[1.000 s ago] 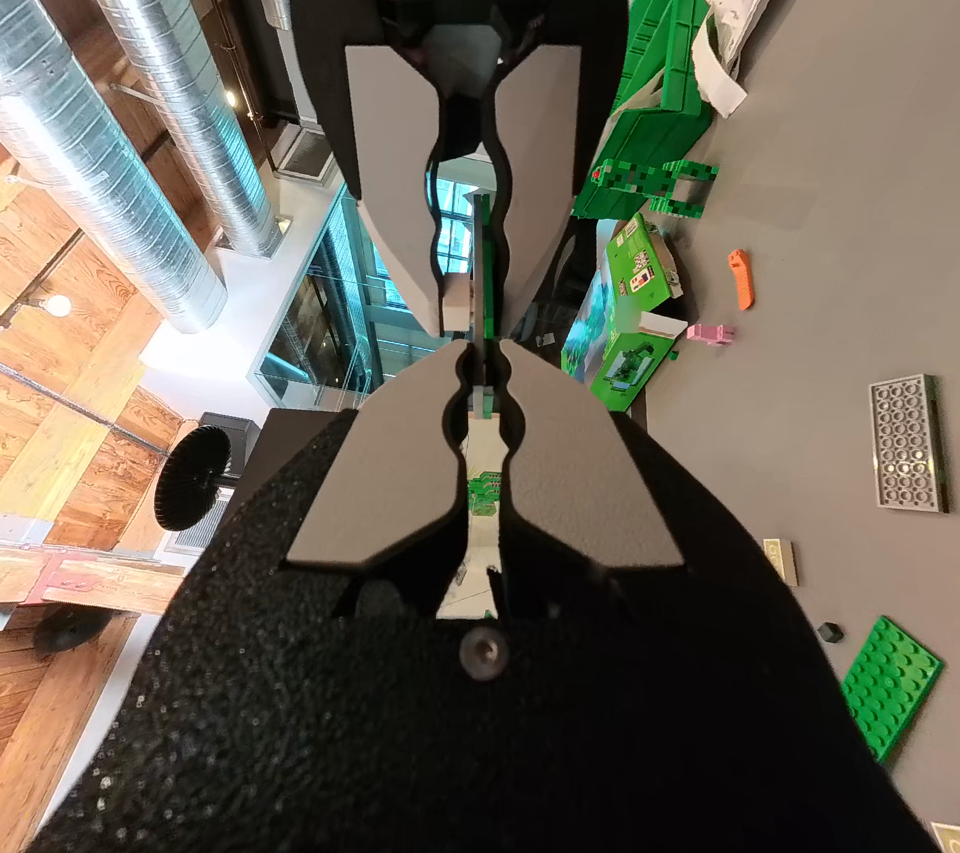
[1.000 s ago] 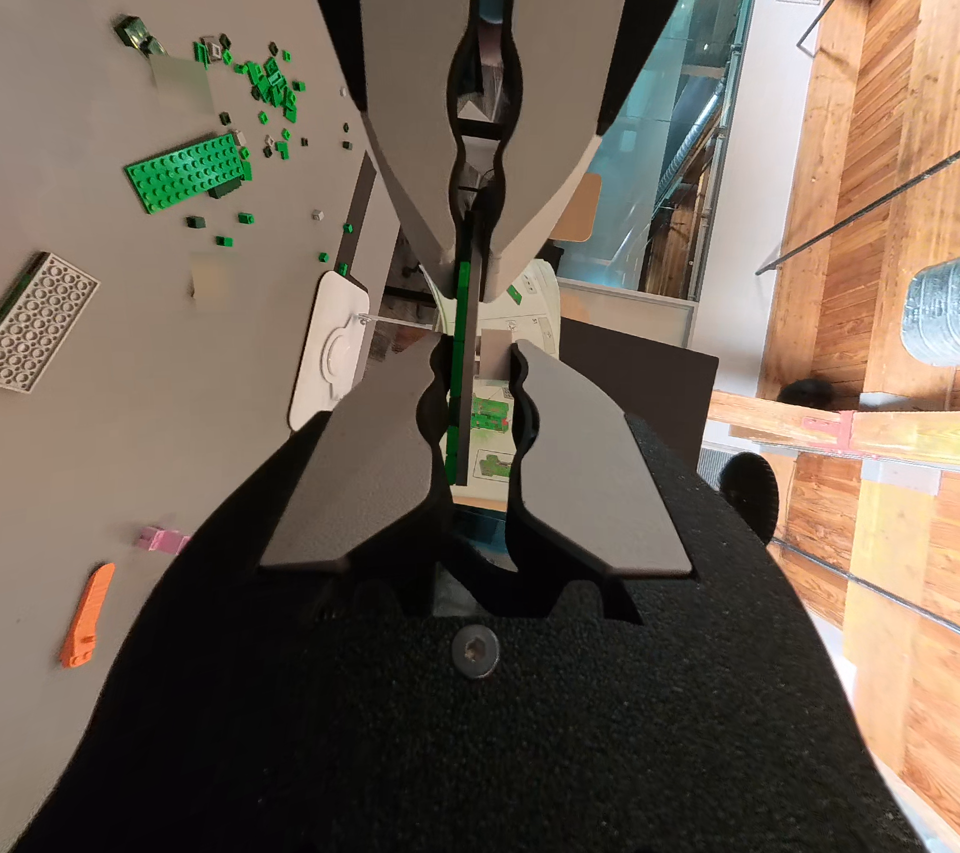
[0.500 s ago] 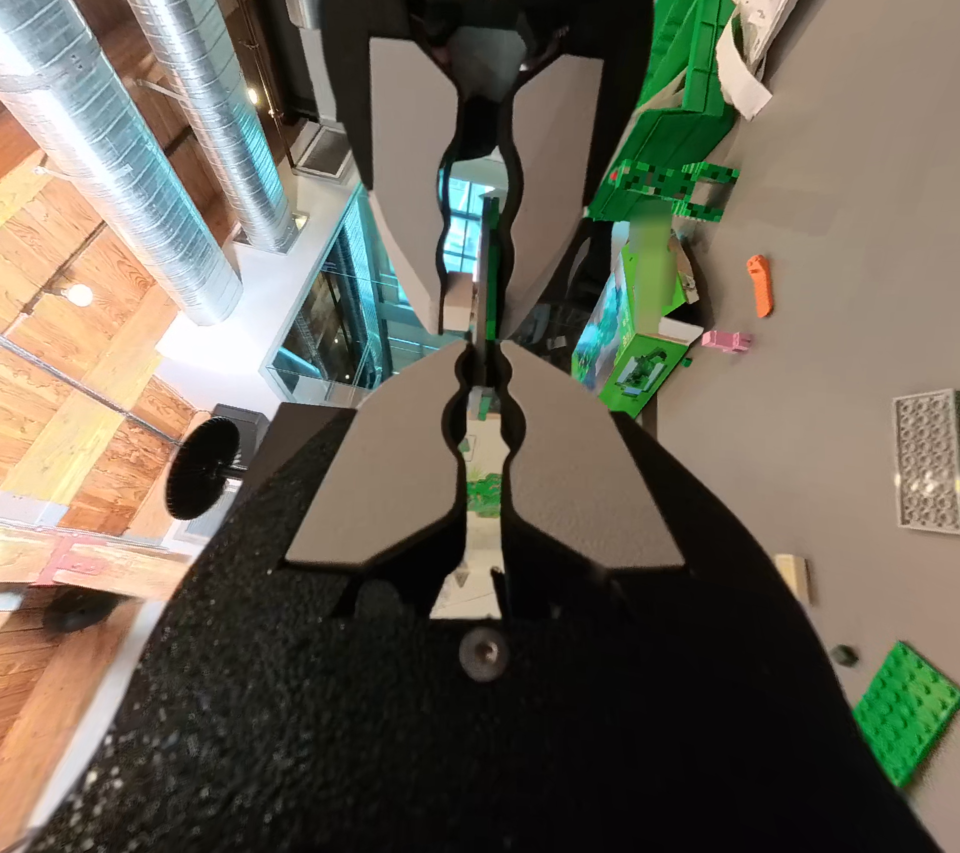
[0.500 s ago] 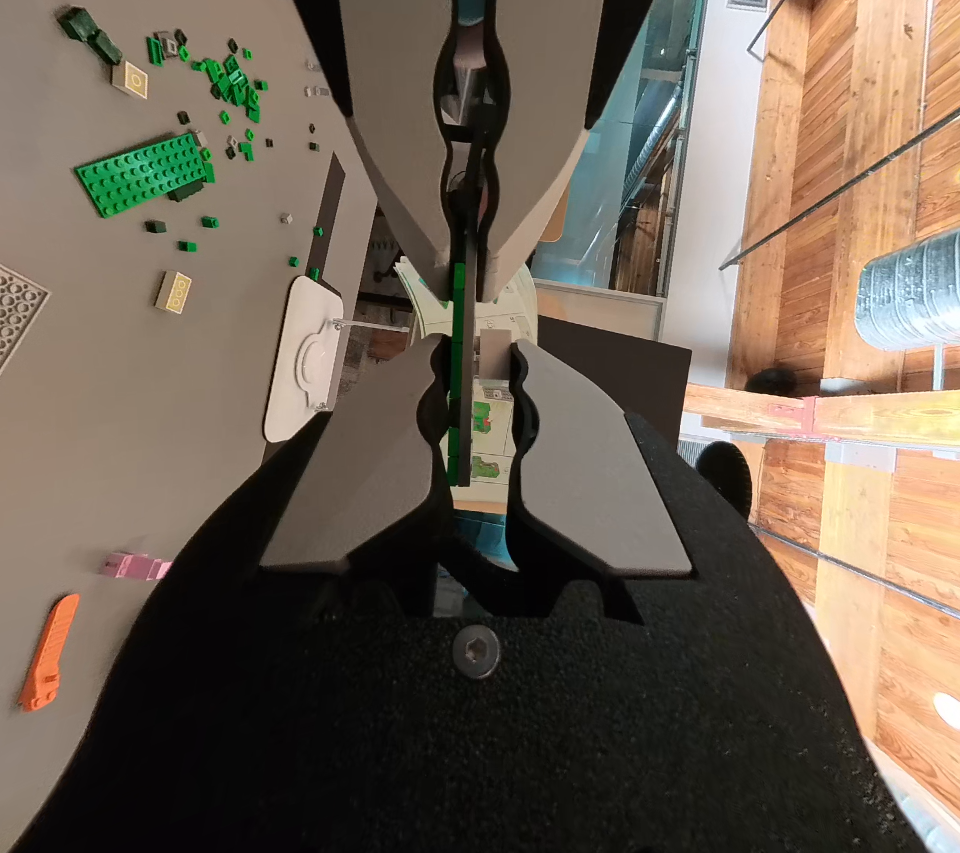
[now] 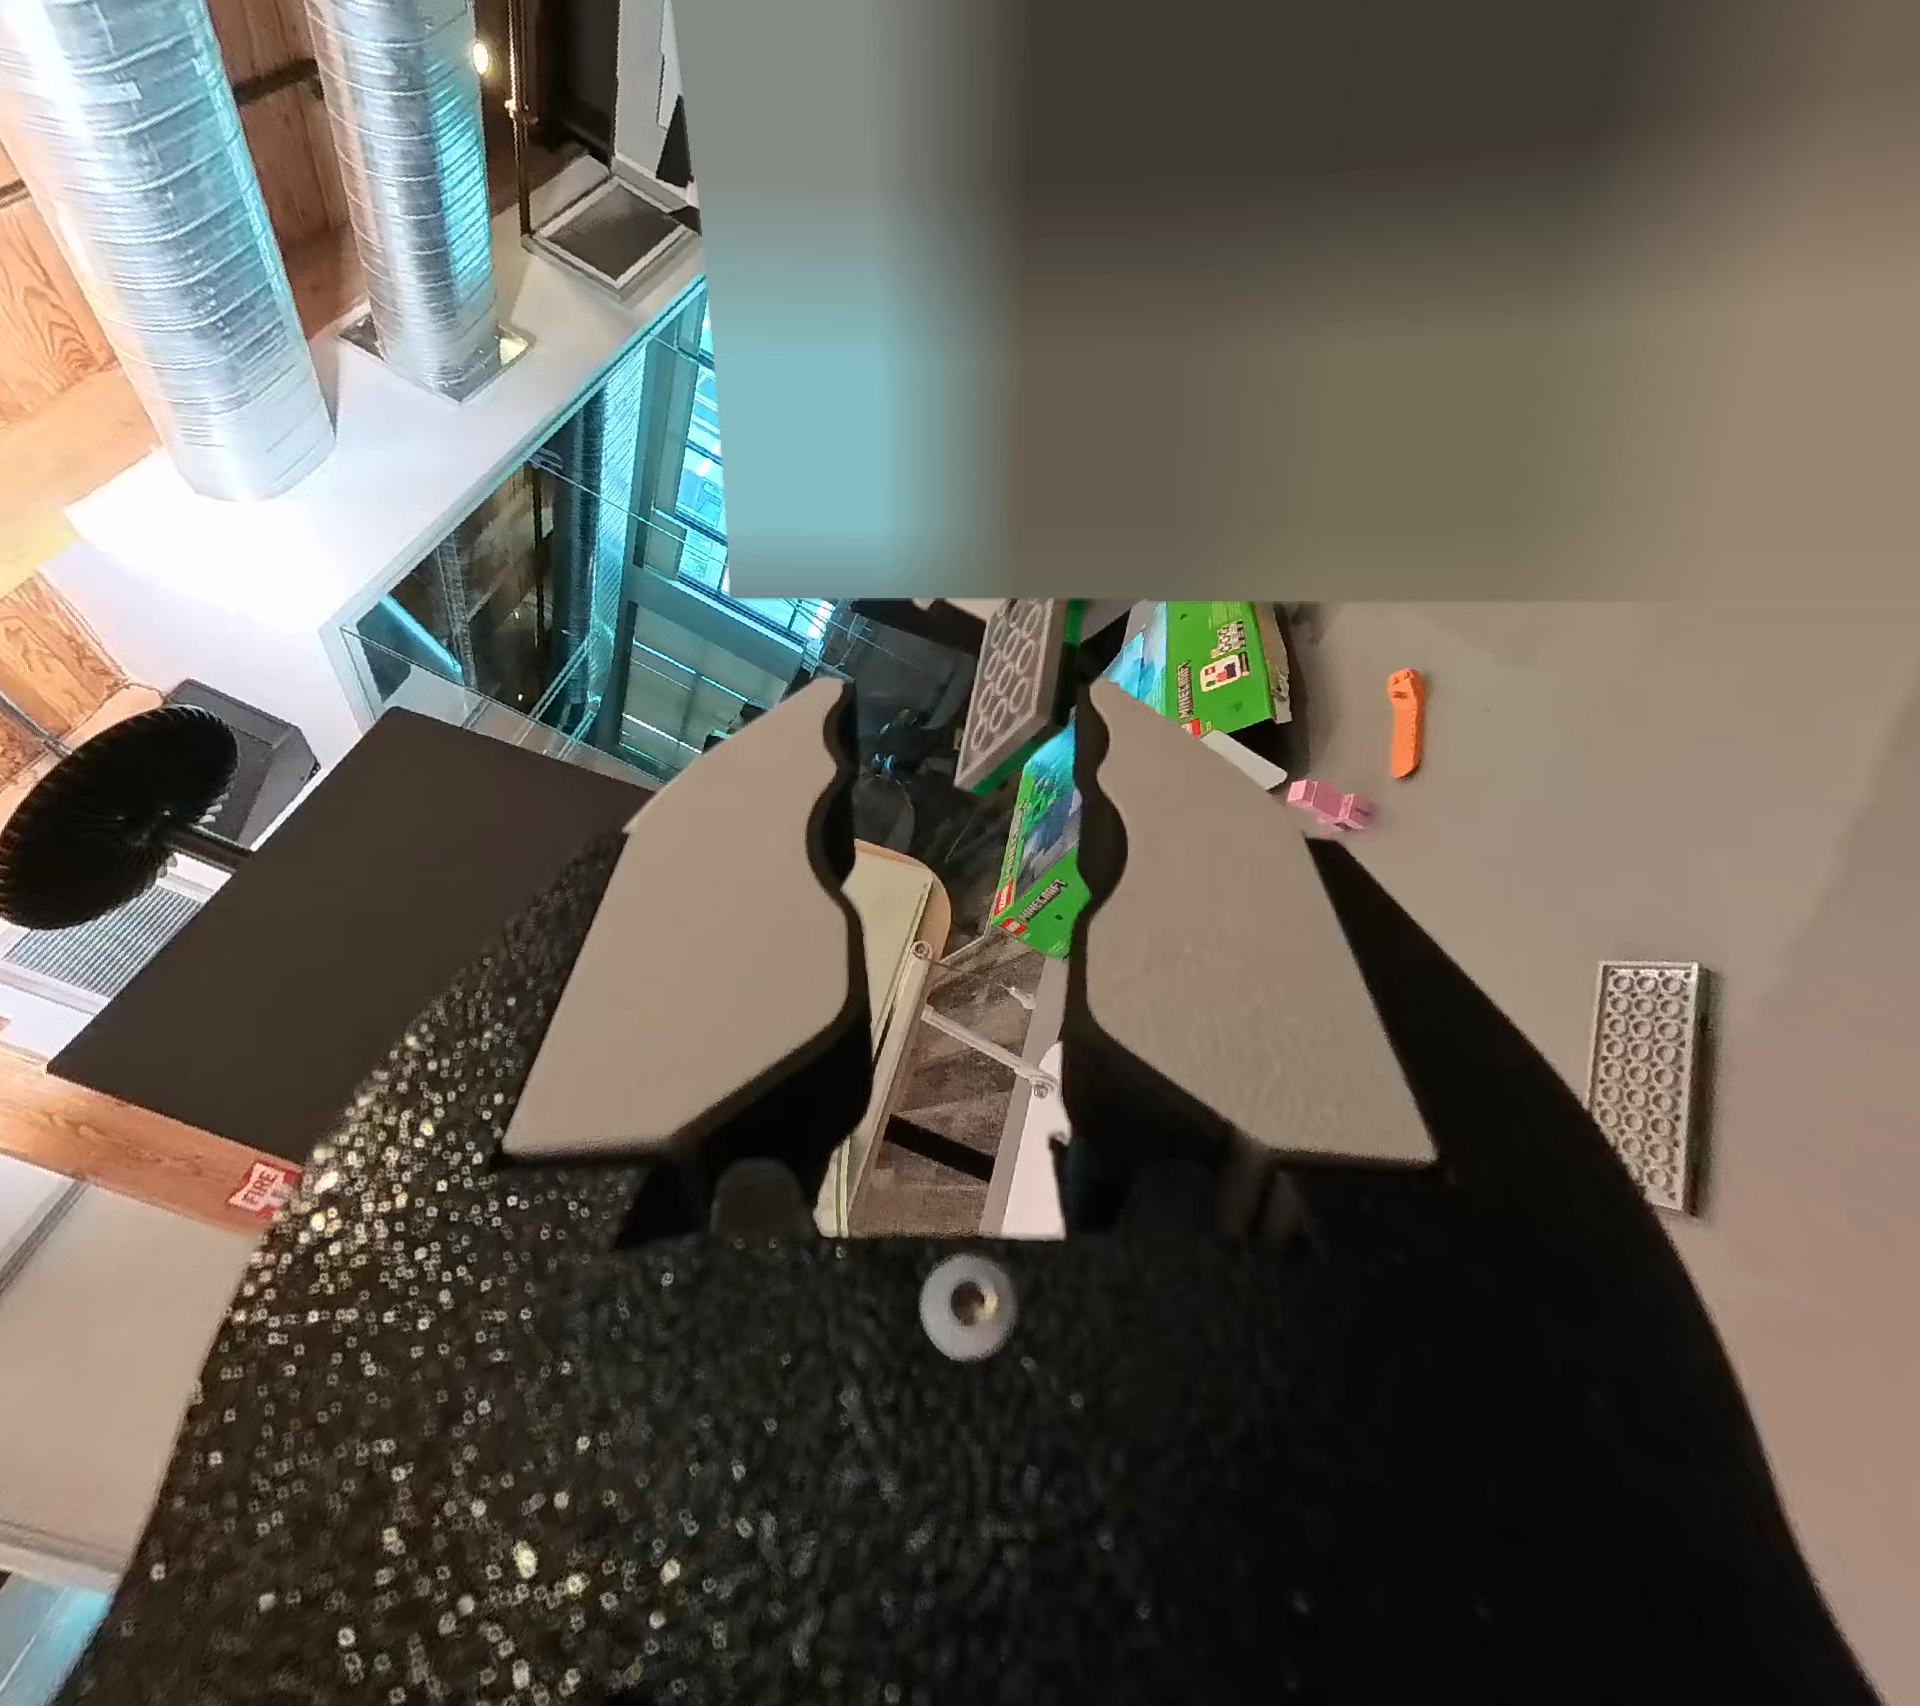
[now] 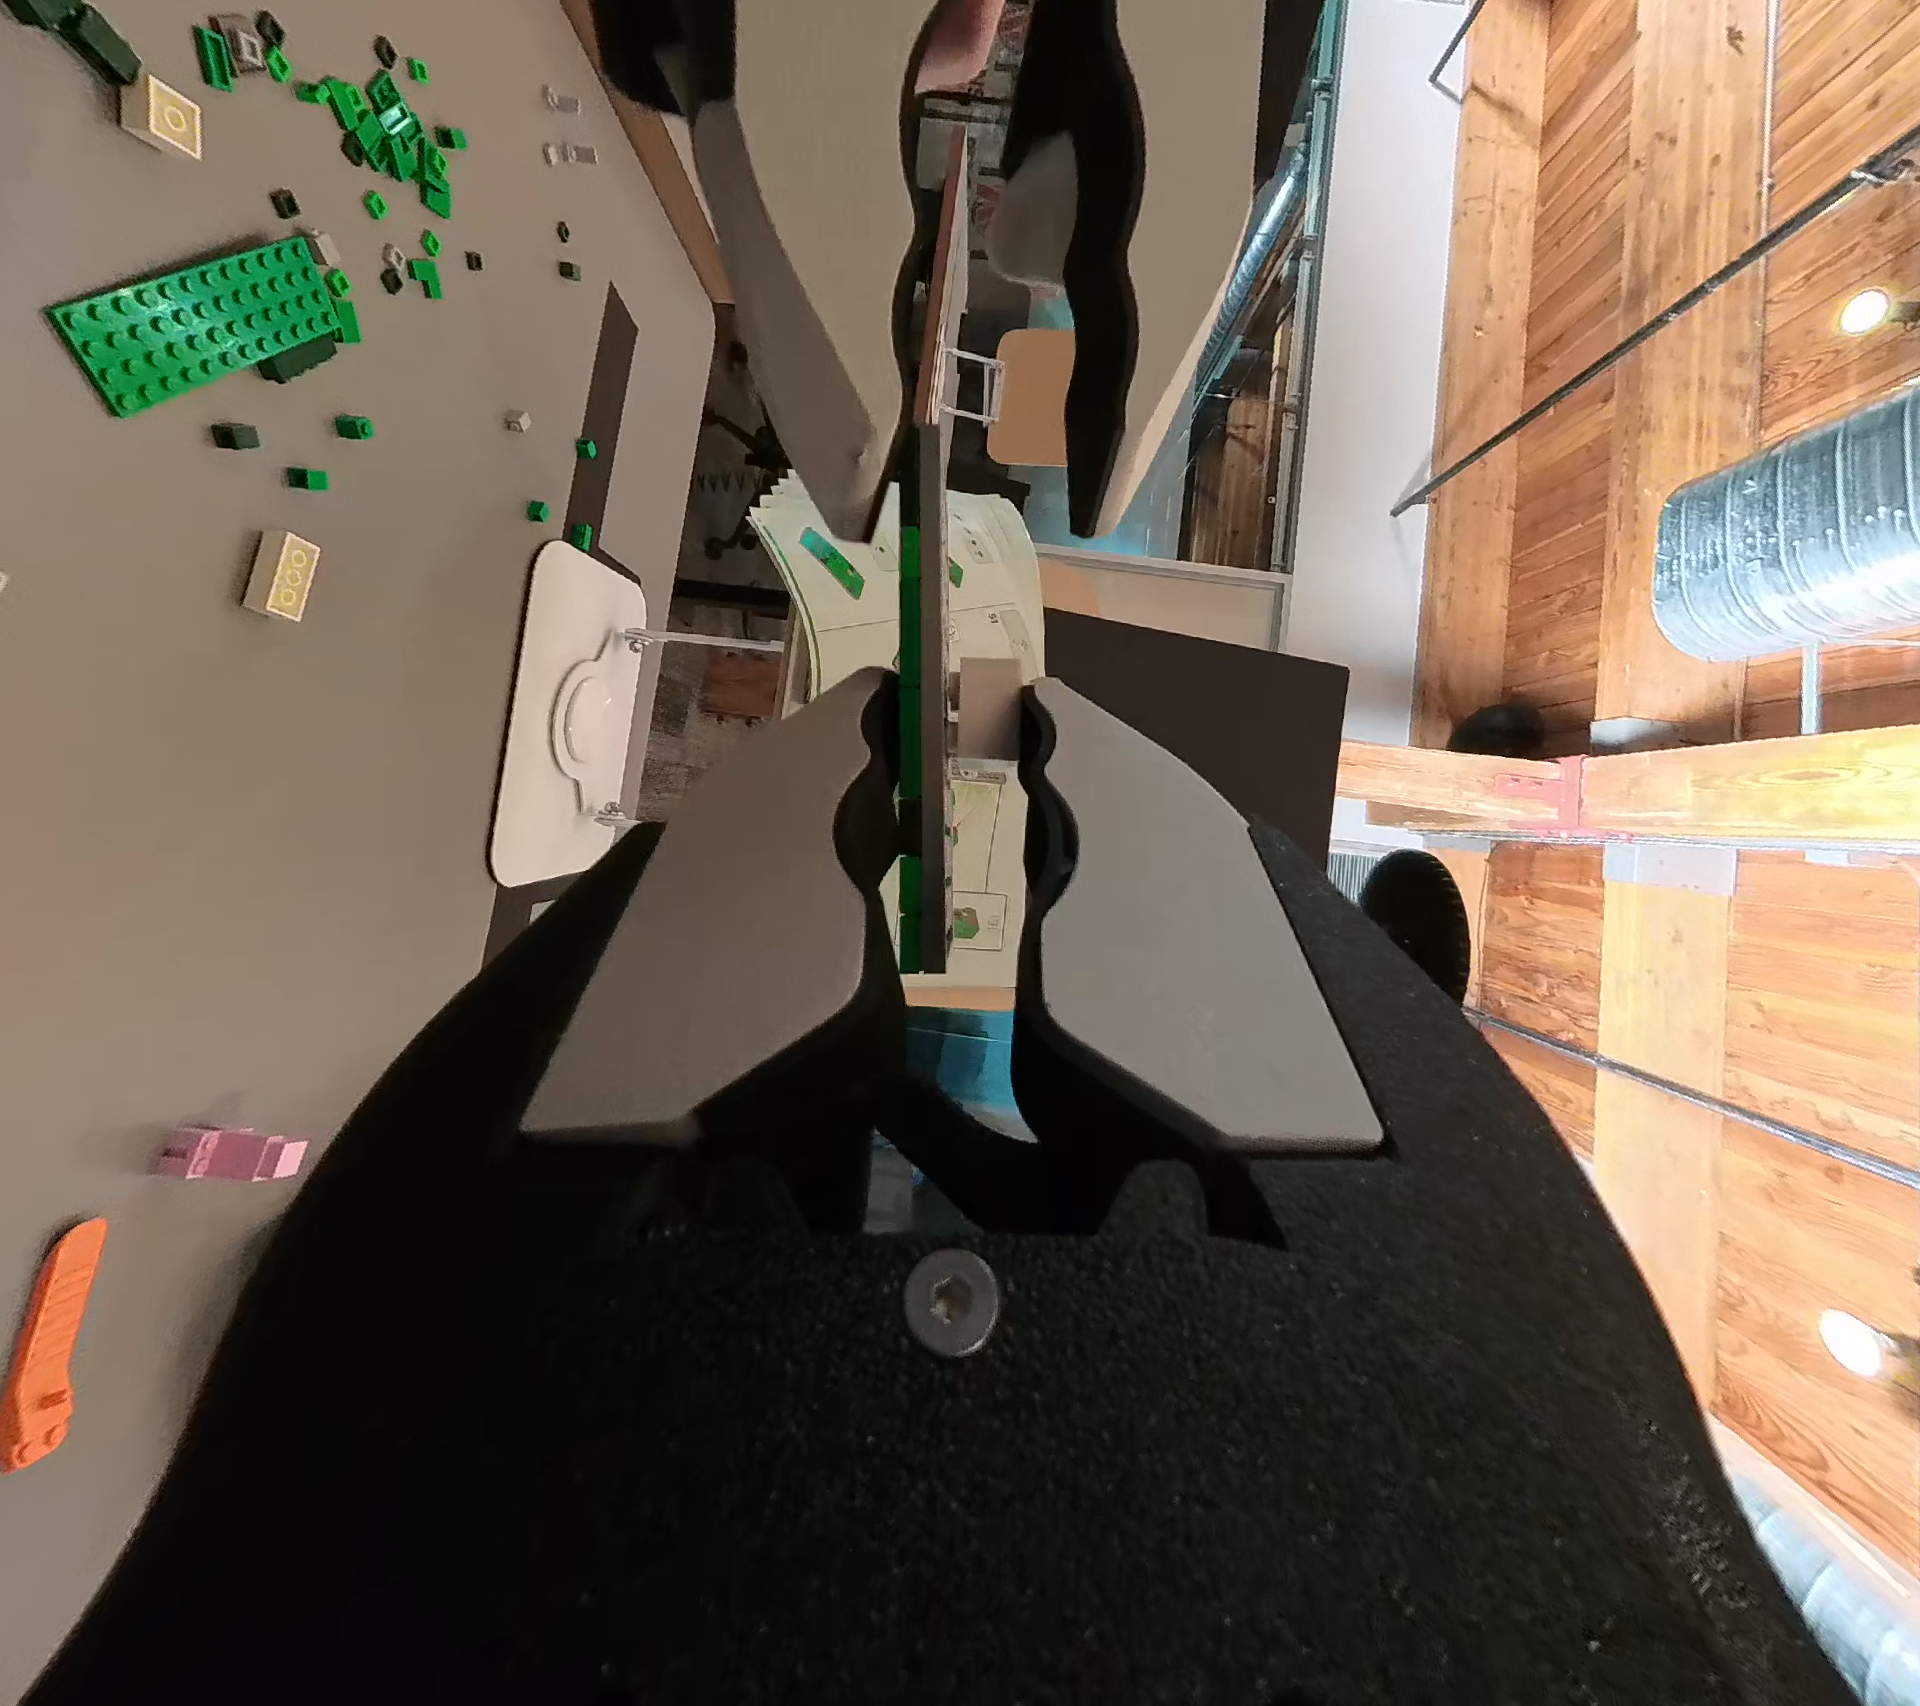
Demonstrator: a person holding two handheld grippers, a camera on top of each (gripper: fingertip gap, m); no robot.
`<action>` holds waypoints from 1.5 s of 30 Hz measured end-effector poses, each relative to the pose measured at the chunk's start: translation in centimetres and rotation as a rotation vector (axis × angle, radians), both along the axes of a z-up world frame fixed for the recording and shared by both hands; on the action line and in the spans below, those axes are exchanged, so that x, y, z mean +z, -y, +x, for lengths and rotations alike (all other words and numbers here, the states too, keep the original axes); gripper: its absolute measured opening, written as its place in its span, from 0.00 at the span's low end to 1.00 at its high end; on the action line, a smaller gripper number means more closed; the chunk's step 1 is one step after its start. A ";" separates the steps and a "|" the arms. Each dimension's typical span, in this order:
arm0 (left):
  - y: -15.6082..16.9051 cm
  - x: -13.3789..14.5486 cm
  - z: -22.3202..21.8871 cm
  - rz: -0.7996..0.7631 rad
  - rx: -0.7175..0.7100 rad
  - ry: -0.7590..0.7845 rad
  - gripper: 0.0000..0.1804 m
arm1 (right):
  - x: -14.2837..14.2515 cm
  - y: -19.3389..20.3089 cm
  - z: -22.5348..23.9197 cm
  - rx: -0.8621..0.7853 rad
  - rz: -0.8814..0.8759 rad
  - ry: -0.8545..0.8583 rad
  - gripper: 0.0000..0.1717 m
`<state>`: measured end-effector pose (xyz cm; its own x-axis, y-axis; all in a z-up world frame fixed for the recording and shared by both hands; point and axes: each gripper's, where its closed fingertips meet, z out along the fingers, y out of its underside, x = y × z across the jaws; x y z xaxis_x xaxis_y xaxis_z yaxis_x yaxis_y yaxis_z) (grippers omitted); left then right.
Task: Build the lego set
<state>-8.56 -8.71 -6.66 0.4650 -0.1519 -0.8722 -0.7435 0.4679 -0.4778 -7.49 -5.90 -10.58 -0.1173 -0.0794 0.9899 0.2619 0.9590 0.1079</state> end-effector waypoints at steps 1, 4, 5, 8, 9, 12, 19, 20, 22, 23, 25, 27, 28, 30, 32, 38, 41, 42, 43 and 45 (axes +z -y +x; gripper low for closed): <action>-0.1 0.1 -0.1 -0.003 0.002 0.003 0.22 | 0.0 0.0 0.0 0.000 -0.001 -0.003 0.12; 0.1 -0.4 0.1 -0.044 -0.012 0.036 0.25 | -0.1 -0.4 0.0 0.001 0.004 -0.013 0.12; 0.1 -0.3 0.0 -0.056 -0.020 0.050 0.25 | 0.2 -0.2 0.1 0.000 0.007 -0.017 0.12; 0.1 0.1 -0.3 -0.085 -0.040 0.104 0.28 | 0.3 -0.4 0.2 -0.003 0.025 -0.030 0.11; 0.1 0.4 -0.5 -0.097 -0.049 0.129 0.29 | 0.4 -0.4 0.2 -0.005 0.031 -0.034 0.12; 0.0 0.5 -0.8 -0.148 -0.075 0.225 0.32 | 0.6 -0.6 0.2 -0.006 0.048 -0.055 0.12; -0.7 0.5 -1.8 -0.262 -0.104 0.370 0.38 | 0.8 -0.5 0.2 0.006 0.078 -0.091 0.12; -0.8 0.5 -1.9 -0.283 -0.113 0.385 0.38 | 0.8 -0.5 0.2 0.008 0.079 -0.094 0.12; -1.0 0.4 -1.8 -0.331 -0.140 0.417 0.39 | 0.8 -0.5 0.3 0.010 0.082 -0.099 0.11; -1.1 0.4 -1.8 -0.356 -0.151 0.434 0.40 | 0.8 -0.5 0.2 0.011 0.083 -0.101 0.11; -1.3 0.2 -1.9 -0.397 -0.169 0.460 0.40 | 1.0 -0.4 0.1 0.016 0.091 -0.104 0.11; -1.5 0.1 -1.9 -0.424 -0.184 0.479 0.40 | 0.9 -0.4 0.0 0.017 0.102 -0.104 0.11; -1.4 0.1 -1.8 -0.439 -0.193 0.490 0.39 | 0.9 -0.3 0.0 0.021 0.109 -0.106 0.11; -1.4 0.0 -1.6 -0.474 -0.216 0.509 0.39 | 0.9 -0.2 0.0 0.027 0.120 -0.106 0.11; -0.6 -0.6 -1.0 -0.503 -0.234 0.525 0.38 | 1.0 0.0 0.0 0.032 0.130 -0.109 0.11; -0.8 -0.7 -0.5 -0.538 -0.255 0.544 0.34 | 1.2 0.5 -0.2 0.055 0.152 -0.113 0.11; -1.1 -0.8 -0.2 -0.554 -0.256 0.540 0.34 | 1.2 0.8 -0.3 0.065 0.170 -0.115 0.11; -1.1 -0.8 -0.1 -0.553 -0.258 0.537 0.34 | 1.2 0.8 -0.3 0.067 0.175 -0.115 0.11; -1.0 -0.8 0.0 -0.550 -0.259 0.534 0.33 | 1.2 0.9 -0.3 0.068 0.179 -0.115 0.11; -1.0 -0.7 0.2 -0.550 -0.255 0.530 0.32 | 1.1 1.0 -0.4 0.071 0.183 -0.115 0.11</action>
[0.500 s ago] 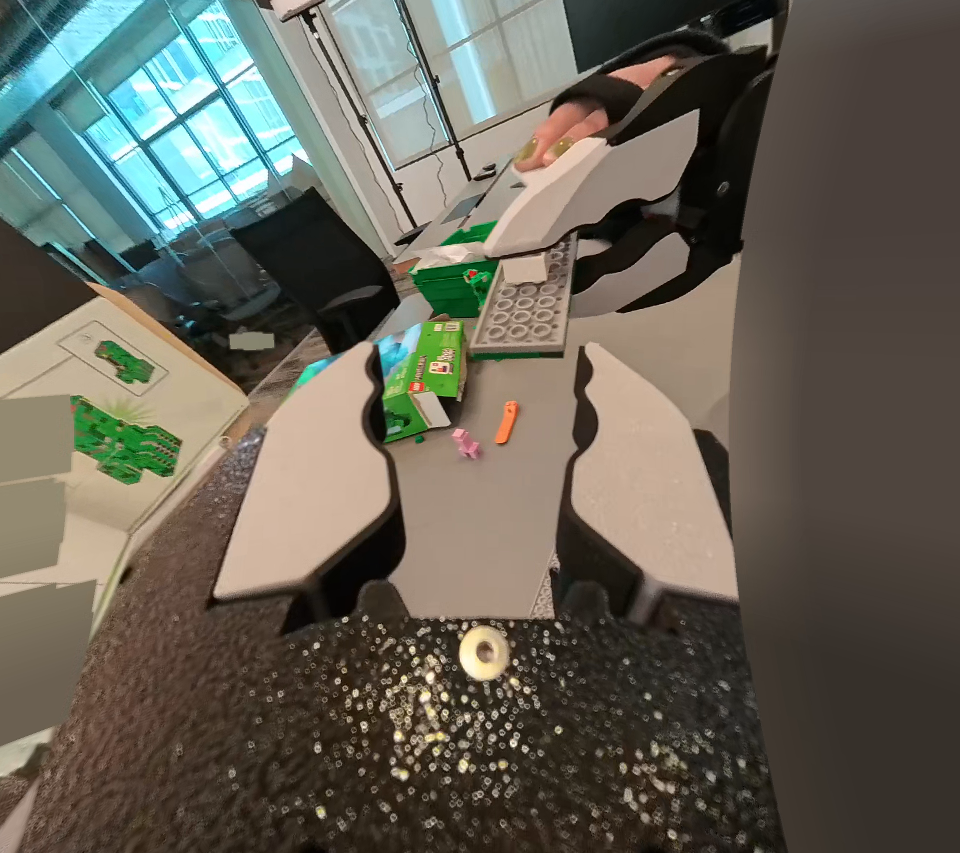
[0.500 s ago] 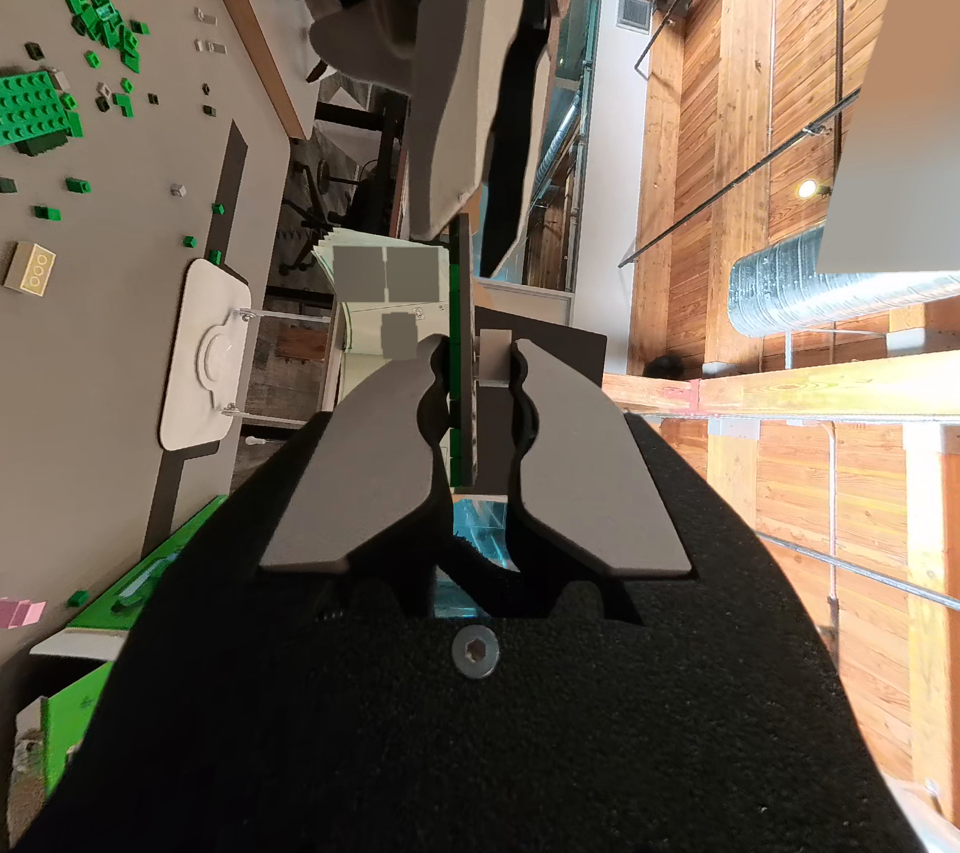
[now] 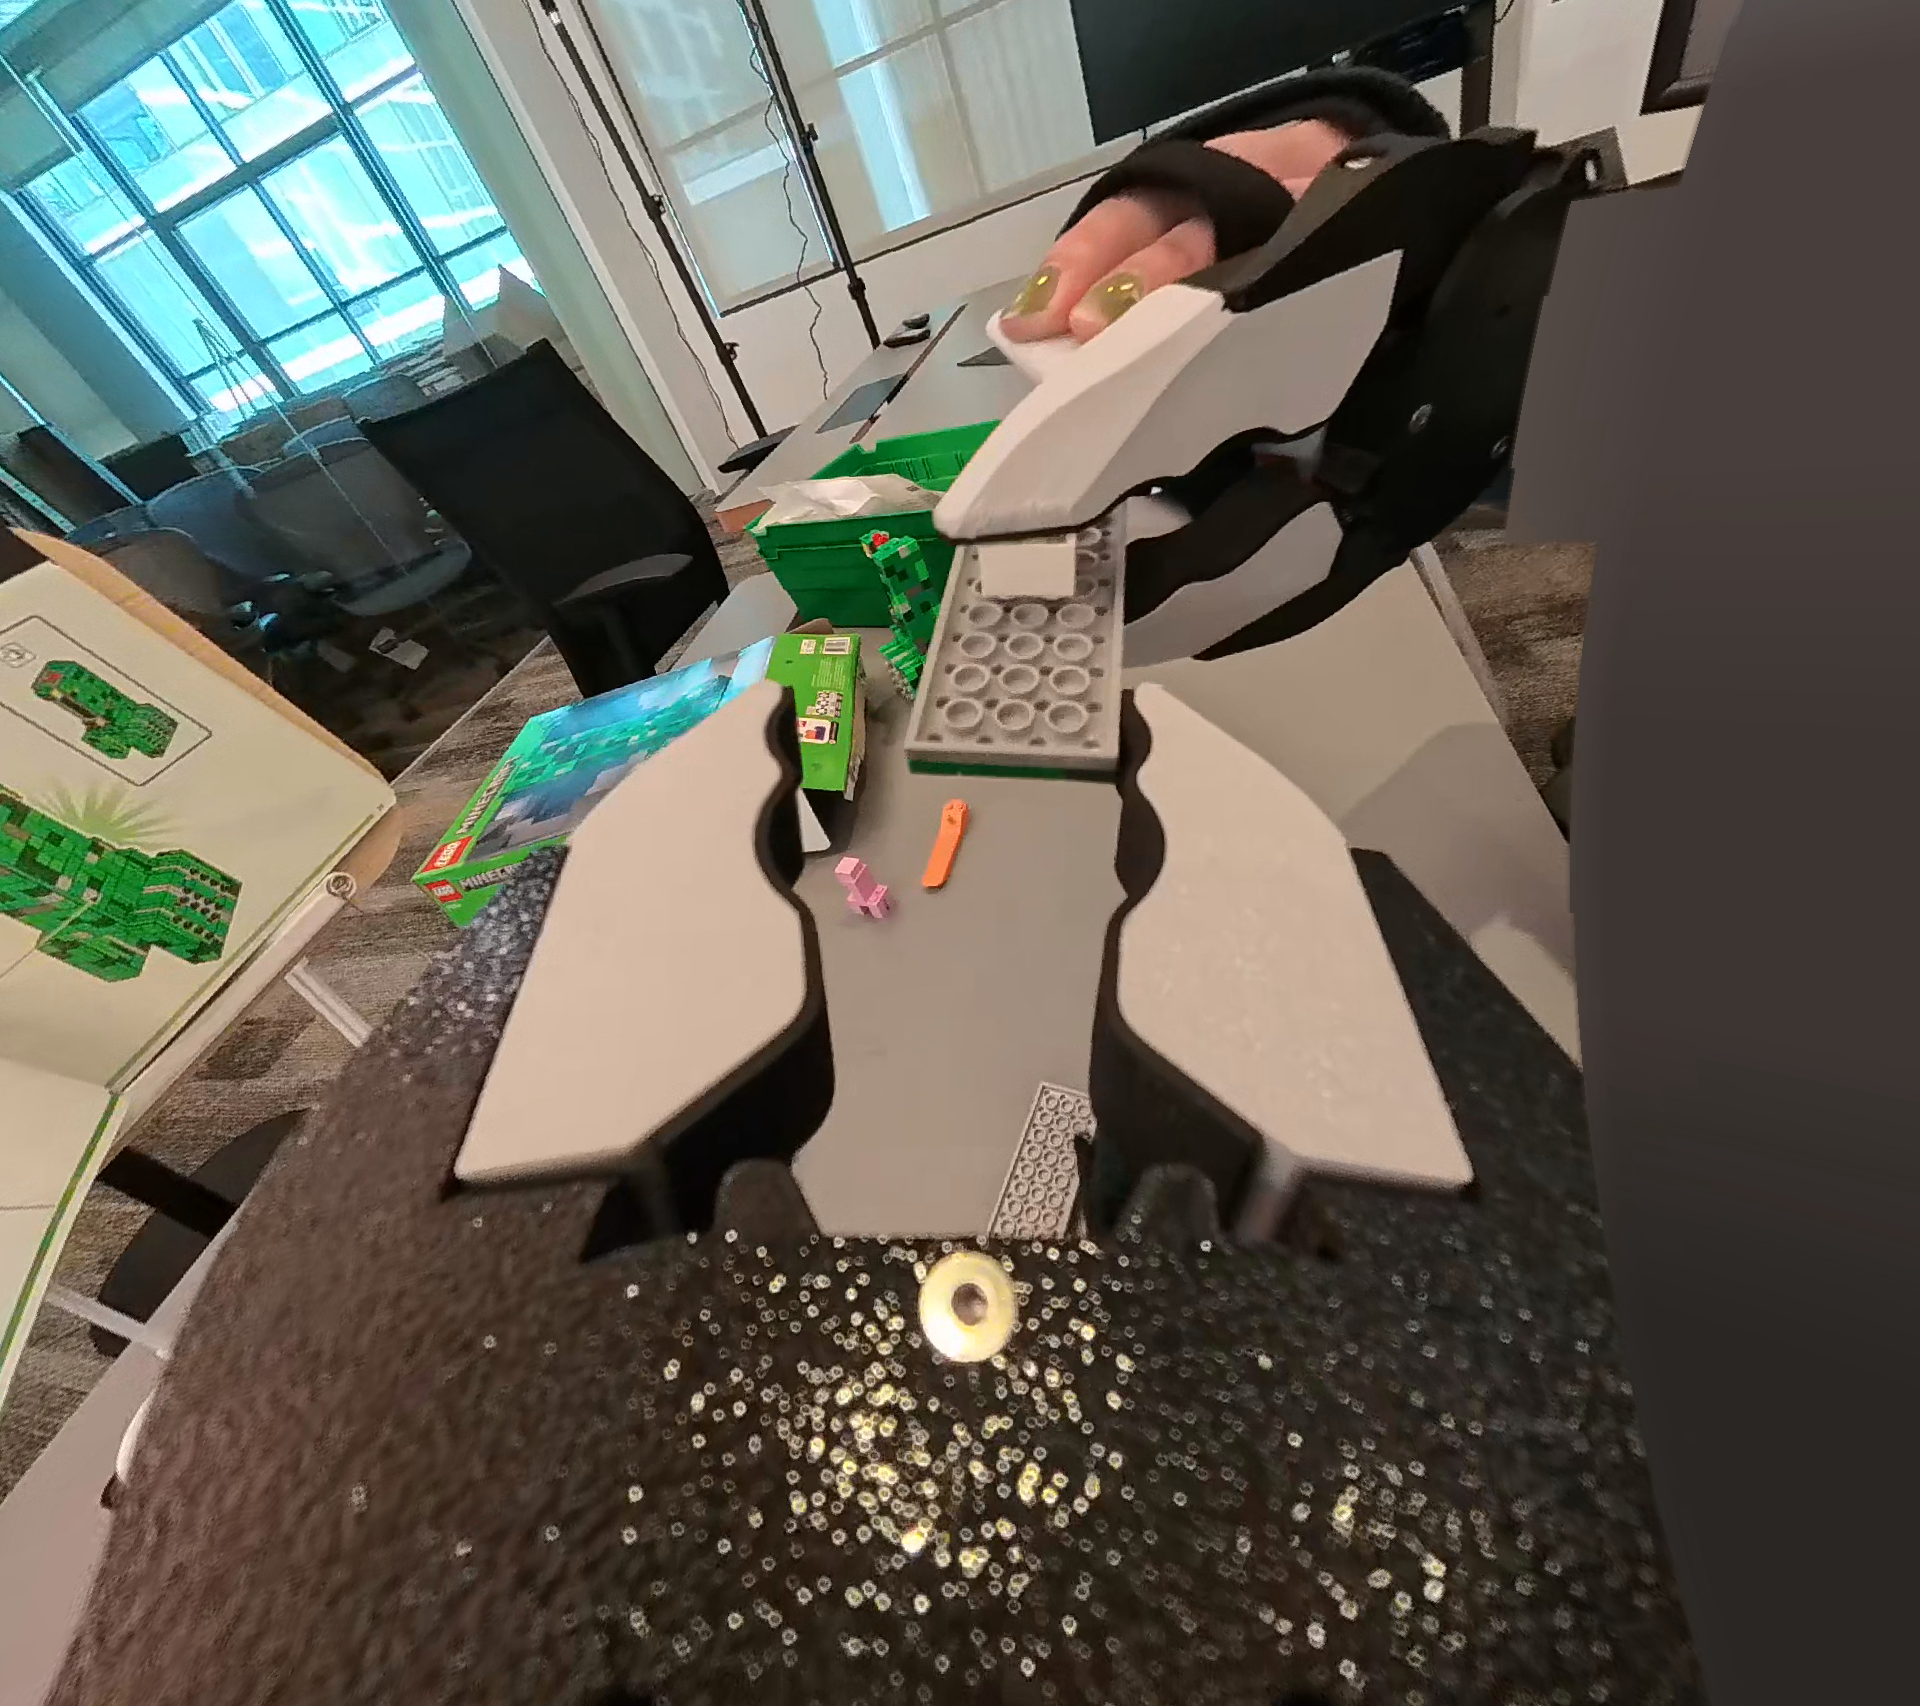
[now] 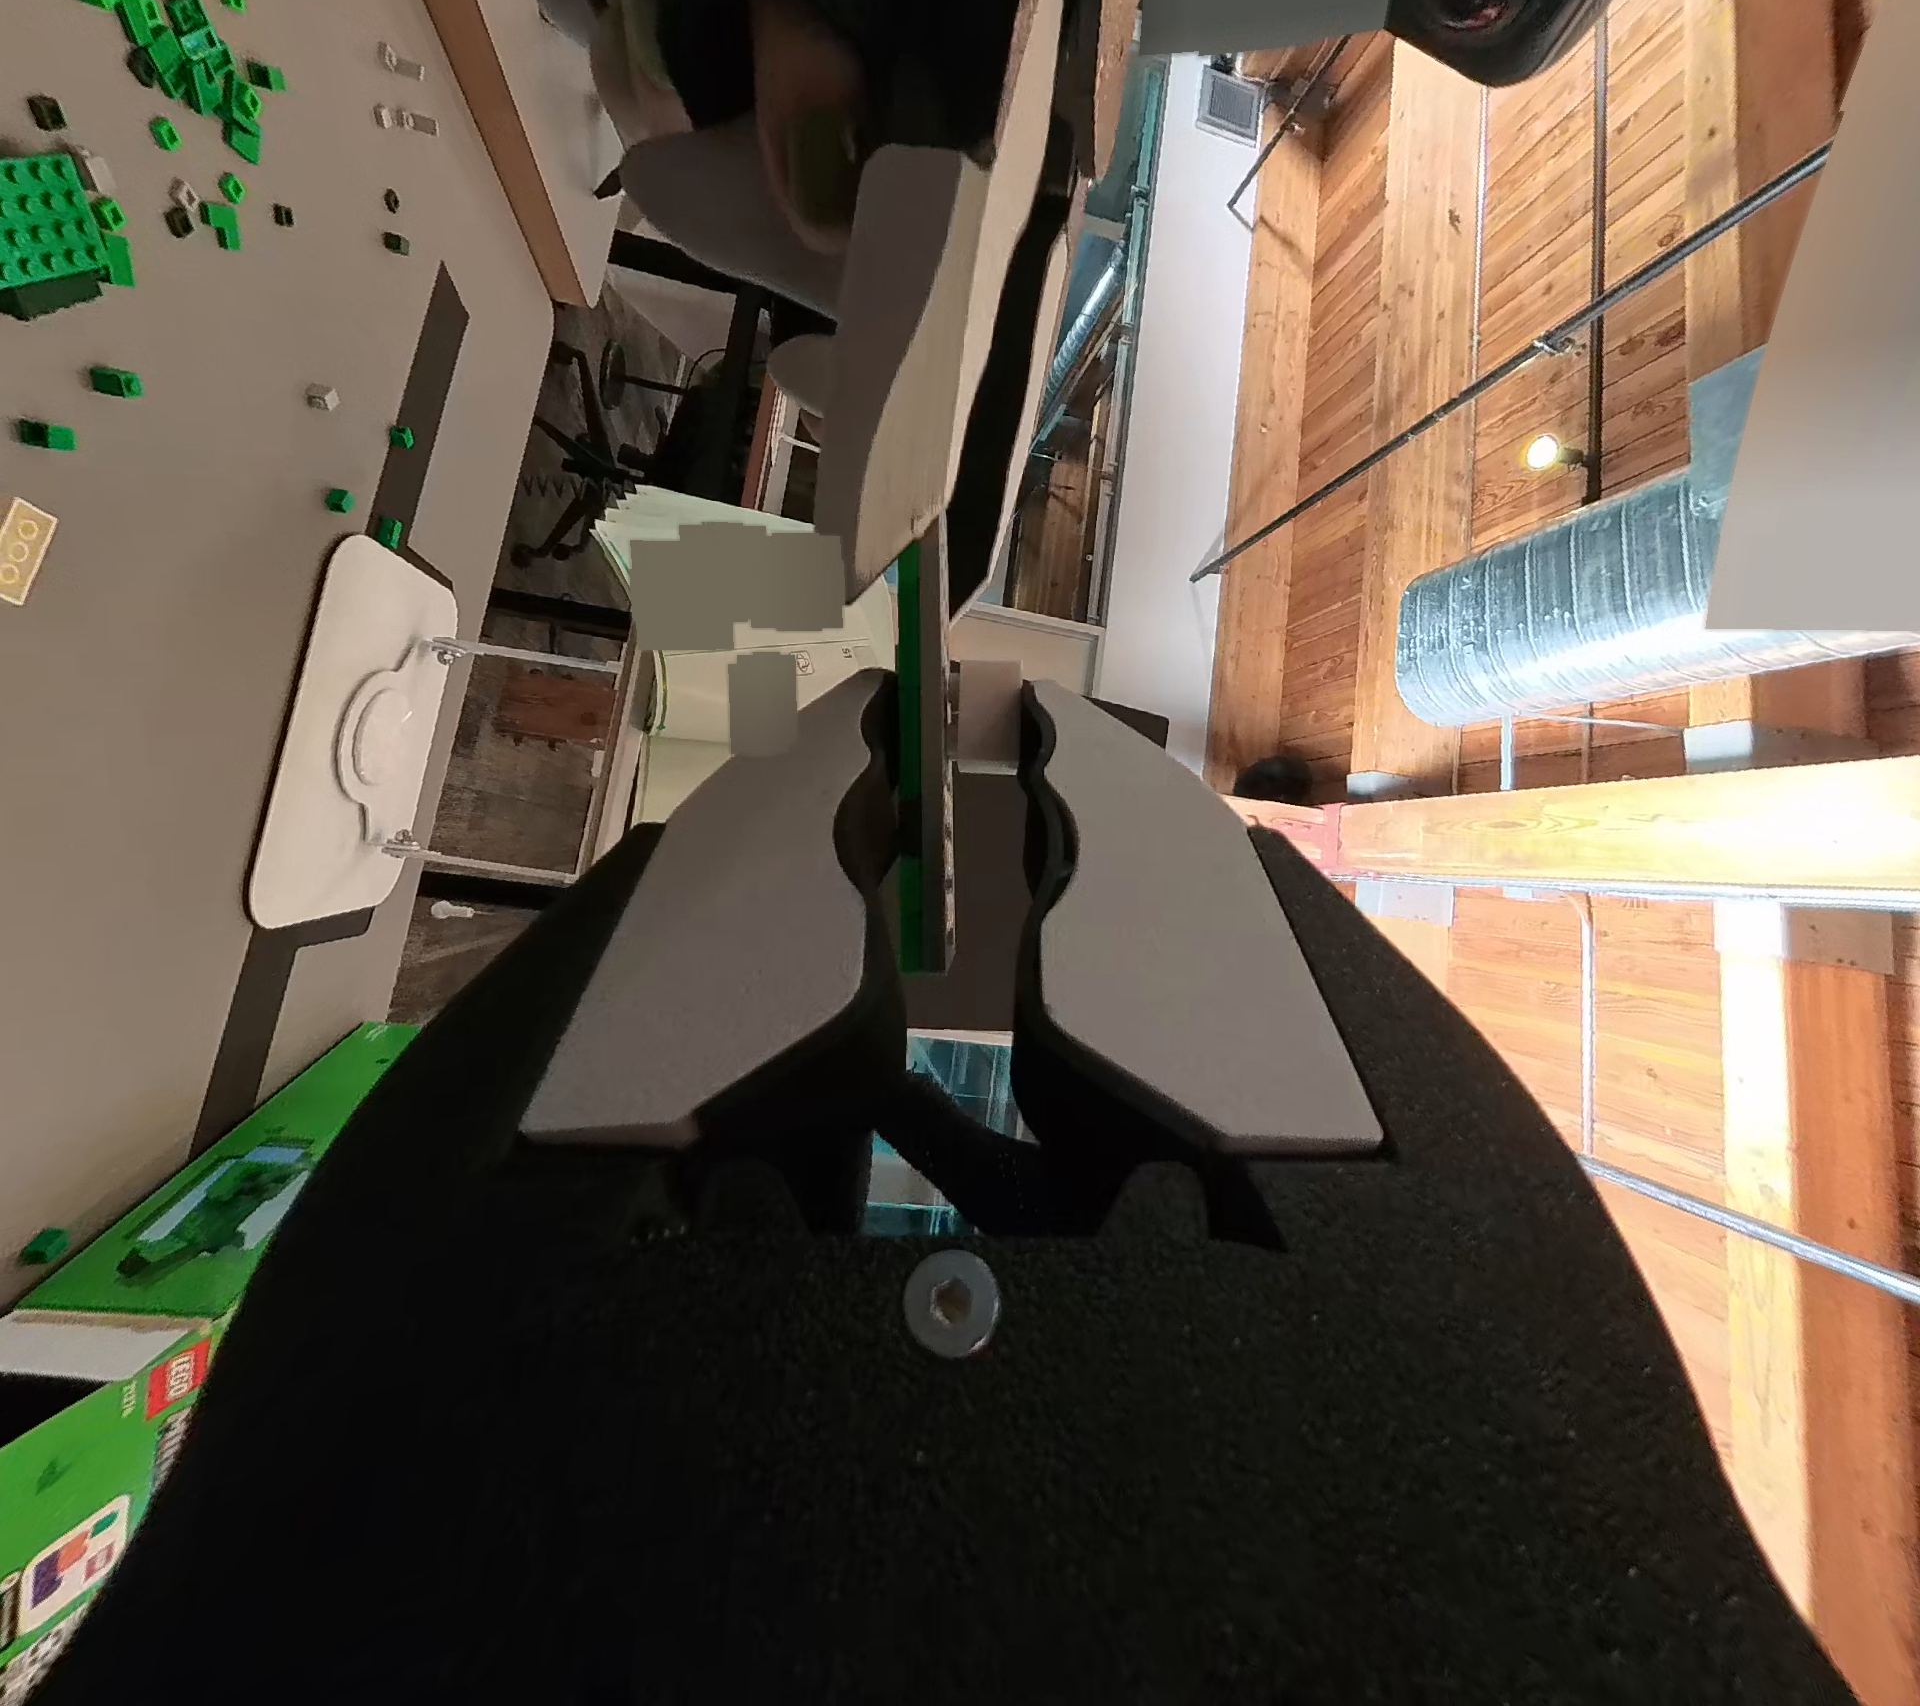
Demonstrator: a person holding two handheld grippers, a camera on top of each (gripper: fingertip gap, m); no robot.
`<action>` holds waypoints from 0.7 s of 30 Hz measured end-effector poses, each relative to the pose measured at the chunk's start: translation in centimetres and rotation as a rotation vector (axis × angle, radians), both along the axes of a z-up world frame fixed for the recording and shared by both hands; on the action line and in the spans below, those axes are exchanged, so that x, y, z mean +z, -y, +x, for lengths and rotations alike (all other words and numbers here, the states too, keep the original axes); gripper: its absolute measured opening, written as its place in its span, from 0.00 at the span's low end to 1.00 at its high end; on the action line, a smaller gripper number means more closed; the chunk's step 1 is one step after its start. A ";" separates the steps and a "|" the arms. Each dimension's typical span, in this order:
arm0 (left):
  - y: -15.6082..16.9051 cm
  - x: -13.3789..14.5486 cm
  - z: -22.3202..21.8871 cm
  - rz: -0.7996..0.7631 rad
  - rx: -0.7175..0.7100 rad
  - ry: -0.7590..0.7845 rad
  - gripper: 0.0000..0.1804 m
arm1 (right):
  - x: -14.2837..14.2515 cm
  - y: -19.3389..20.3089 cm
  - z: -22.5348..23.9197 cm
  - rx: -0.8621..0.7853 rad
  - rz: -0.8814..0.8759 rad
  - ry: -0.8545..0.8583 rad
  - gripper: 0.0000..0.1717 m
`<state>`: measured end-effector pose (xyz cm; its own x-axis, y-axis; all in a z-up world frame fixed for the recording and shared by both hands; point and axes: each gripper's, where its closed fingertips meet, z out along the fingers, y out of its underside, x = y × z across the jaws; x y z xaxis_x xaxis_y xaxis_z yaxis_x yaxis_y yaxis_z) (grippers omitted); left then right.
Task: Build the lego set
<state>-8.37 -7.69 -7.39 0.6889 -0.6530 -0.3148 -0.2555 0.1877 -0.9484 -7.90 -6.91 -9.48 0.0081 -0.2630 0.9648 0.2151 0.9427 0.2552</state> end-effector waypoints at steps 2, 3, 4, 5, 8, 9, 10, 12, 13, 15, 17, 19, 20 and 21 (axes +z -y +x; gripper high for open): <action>0.1 -0.1 0.0 -0.007 0.003 0.000 0.32 | 0.0 0.0 -0.1 0.003 0.006 -0.002 0.11; 0.1 -0.1 0.1 -0.011 0.001 0.002 0.31 | 0.0 0.0 -0.2 0.003 0.009 -0.004 0.11; 0.2 -0.1 0.1 -0.013 0.000 0.004 0.30 | 0.1 0.0 -0.2 0.004 0.010 -0.006 0.11; 0.2 -0.1 0.1 -0.015 -0.001 0.007 0.30 | 0.1 0.0 -0.2 0.005 0.012 -0.008 0.11; 0.1 -0.1 0.1 -0.026 -0.007 0.014 0.30 | 0.1 0.0 -0.3 0.008 0.012 -0.009 0.11; 0.0 -0.2 0.1 -0.035 -0.007 0.014 0.30 | 0.1 0.1 -0.3 0.011 0.009 -0.008 0.11; -0.1 -0.3 0.1 -0.046 -0.004 0.011 0.31 | 0.1 0.2 -0.2 0.014 0.007 -0.009 0.11; -0.2 -0.5 0.2 -0.059 0.000 0.006 0.32 | 0.1 0.2 -0.3 0.017 -0.002 -0.005 0.11; -0.2 -0.6 0.2 -0.061 0.000 0.002 0.33 | 0.0 0.3 -0.3 0.020 -0.013 -0.001 0.11; -0.2 -0.8 0.3 -0.056 0.002 -0.018 0.34 | -0.1 0.3 -0.3 0.023 -0.045 0.017 0.11; 0.0 -1.1 0.1 -0.036 0.020 -0.067 0.37 | -0.4 0.2 -0.3 0.018 -0.095 0.041 0.11; 0.3 -1.0 -0.2 0.045 0.049 -0.149 0.37 | -0.6 0.1 -0.3 0.018 -0.176 0.074 0.11; 0.4 -1.1 -0.3 0.103 0.074 -0.210 0.34 | -0.8 0.1 -0.2 0.018 -0.228 0.098 0.11; 0.4 -1.1 -0.5 0.167 0.104 -0.282 0.31 | -0.9 0.1 -0.2 0.017 -0.276 0.119 0.11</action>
